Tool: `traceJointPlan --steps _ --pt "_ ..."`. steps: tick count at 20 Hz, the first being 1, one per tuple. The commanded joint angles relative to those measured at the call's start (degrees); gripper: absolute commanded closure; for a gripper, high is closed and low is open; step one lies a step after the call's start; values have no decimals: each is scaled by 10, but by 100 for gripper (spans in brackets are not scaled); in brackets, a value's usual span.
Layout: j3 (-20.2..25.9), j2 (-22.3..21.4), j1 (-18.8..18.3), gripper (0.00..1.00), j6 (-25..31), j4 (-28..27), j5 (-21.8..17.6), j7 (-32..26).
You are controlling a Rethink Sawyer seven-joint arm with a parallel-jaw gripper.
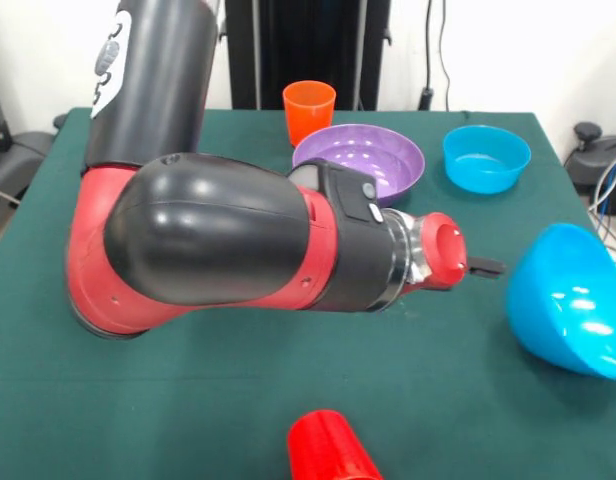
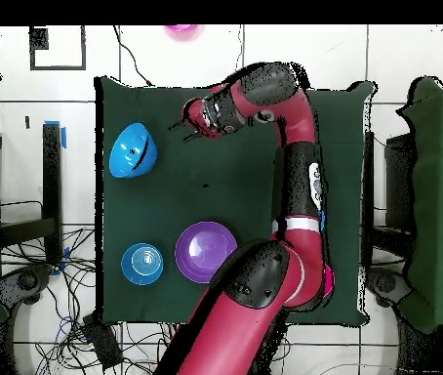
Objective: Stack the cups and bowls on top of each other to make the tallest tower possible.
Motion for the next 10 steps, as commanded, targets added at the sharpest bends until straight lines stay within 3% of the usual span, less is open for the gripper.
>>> traceJointPlan --steps 1,10 --pt "47 21 -13 0 68 -55 -80 -218" --pt "59 29 -19 0 40 -50 -99 -227"
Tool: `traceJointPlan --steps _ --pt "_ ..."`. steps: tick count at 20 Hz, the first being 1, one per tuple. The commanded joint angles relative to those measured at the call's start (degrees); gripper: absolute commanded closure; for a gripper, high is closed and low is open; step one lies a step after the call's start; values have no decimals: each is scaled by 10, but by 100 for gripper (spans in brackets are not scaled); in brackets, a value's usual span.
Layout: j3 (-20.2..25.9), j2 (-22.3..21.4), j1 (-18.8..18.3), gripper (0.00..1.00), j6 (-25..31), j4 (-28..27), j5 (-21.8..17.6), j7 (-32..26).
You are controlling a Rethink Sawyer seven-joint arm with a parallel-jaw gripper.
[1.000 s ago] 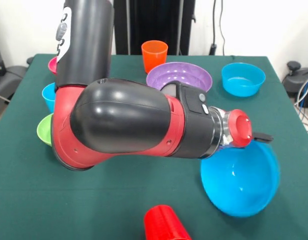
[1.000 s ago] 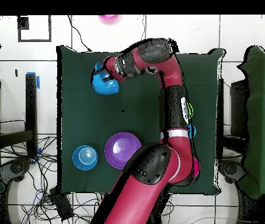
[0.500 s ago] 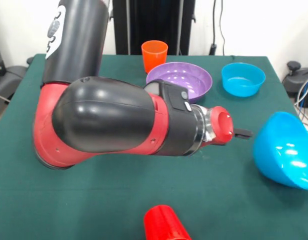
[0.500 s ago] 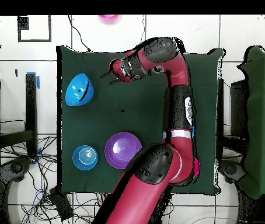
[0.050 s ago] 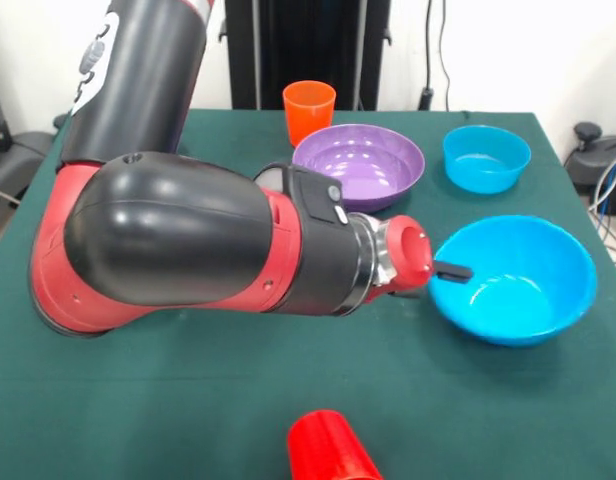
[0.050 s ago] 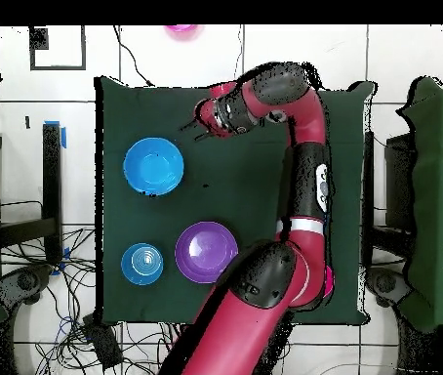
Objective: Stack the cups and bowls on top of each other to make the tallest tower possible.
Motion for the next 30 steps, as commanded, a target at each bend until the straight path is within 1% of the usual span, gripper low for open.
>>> traceJointPlan --steps 1,4,9,12,16,19,22,26,30 --pt "35 18 -4 0 14 -19 -58 -193" --pt "37 19 -4 0 7 -17 -60 -194" --pt "39 14 -1 0 -1 -21 -81 -194" --pt "31 3 9 0 -11 -29 -111 -172" --pt "-3 -21 30 0 -24 -27 -155 -123" --pt "-27 -45 44 0 -36 -17 -184 -99" --pt "-41 -66 58 0 -33 -21 -216 -67" --pt "-42 -92 78 0 2 -44 -265 -31" --pt "-41 -119 103 0 64 -80 -344 17"
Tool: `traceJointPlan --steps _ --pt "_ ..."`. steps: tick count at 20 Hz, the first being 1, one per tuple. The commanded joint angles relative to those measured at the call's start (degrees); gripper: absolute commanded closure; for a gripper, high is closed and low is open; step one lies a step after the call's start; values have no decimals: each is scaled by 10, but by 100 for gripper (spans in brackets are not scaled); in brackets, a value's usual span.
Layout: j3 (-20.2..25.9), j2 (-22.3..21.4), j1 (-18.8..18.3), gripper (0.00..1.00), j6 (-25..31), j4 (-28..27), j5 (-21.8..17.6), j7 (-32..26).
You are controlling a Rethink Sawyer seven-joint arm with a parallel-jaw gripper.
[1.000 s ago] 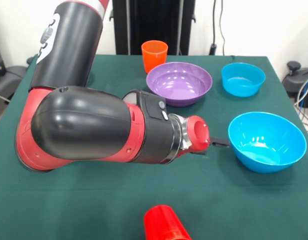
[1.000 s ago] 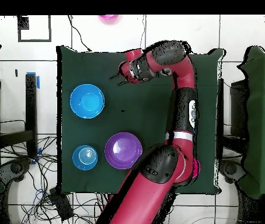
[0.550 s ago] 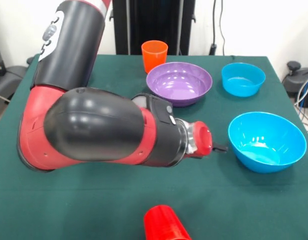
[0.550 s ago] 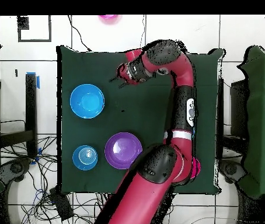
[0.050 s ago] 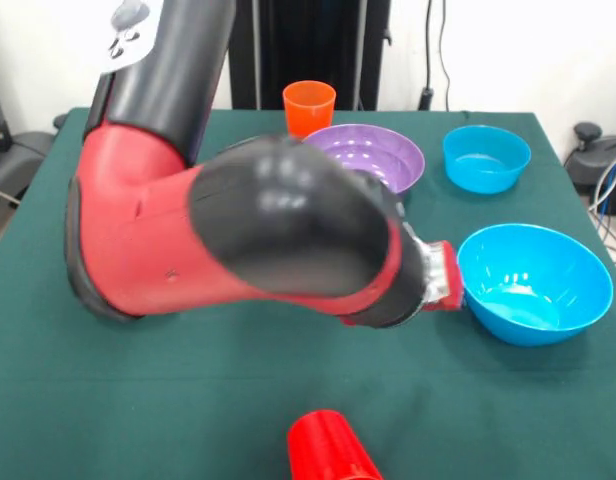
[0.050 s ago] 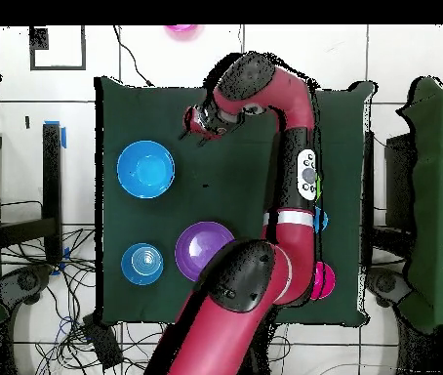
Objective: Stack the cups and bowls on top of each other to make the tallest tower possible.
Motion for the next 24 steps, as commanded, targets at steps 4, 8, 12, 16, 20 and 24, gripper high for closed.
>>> traceJointPlan --steps 4,8,12,16,20,24 --pt "-5 -77 65 0 112 -86 -223 22" --pt "42 -71 73 0 132 -103 -302 -31" --pt "59 -61 74 0 129 -93 -295 53" --pt "59 -44 76 0 104 -80 -281 69" --pt "56 -20 77 0 76 -61 -217 153" --pt "65 -1 83 0 44 -52 -168 200"
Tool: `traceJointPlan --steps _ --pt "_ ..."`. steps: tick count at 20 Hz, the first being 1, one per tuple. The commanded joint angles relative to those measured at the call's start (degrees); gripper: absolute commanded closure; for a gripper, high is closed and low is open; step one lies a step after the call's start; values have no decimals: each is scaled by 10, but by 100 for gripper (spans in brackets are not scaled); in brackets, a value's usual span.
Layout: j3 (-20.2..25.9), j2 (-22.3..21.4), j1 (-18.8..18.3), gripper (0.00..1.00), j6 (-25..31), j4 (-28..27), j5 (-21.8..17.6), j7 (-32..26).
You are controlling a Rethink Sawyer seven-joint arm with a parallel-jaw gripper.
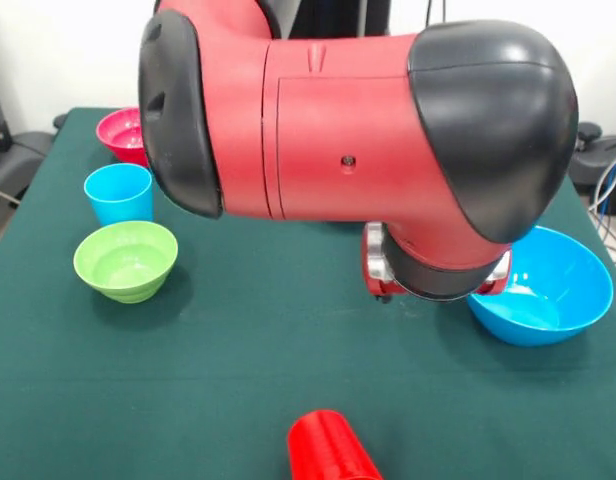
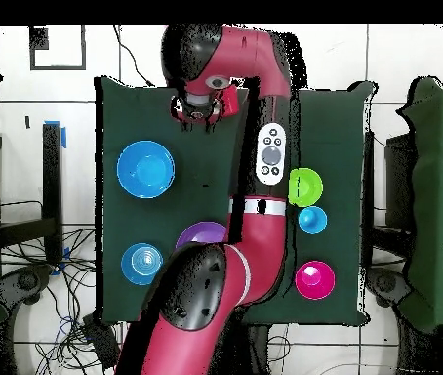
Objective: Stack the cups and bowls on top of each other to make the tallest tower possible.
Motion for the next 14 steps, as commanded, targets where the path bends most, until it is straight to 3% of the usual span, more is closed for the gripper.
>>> traceJointPlan --steps 1,5,14 --pt "30 55 17 0 -57 32 58 197" --pt "30 72 26 0 -93 34 91 230" --pt "29 80 38 0 -100 39 118 252"
